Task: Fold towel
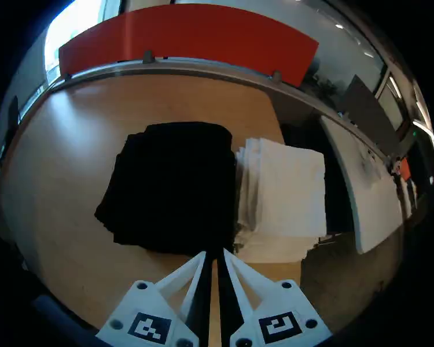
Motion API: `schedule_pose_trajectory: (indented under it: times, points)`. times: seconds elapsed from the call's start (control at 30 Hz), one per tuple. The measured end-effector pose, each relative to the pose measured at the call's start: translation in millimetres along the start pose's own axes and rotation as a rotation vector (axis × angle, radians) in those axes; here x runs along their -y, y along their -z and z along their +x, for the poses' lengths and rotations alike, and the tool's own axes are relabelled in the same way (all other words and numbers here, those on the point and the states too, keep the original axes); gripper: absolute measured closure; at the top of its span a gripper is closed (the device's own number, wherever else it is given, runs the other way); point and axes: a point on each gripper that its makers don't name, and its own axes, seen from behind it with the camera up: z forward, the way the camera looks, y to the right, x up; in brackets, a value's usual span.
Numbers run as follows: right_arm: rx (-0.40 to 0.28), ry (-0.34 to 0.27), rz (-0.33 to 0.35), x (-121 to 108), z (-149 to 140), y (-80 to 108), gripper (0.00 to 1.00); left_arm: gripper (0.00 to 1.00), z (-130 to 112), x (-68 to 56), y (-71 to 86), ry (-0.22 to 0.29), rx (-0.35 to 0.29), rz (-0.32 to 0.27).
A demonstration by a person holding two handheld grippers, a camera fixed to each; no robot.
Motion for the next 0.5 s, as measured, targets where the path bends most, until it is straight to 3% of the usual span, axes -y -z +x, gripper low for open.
schedule_pose_trajectory:
  times: [0.5]
  points:
    - [-0.014, 0.002, -0.027, -0.5, 5.7, 1.9, 0.92, 0.27, -2.8, 3.8, 4.8, 0.0, 0.0, 0.001]
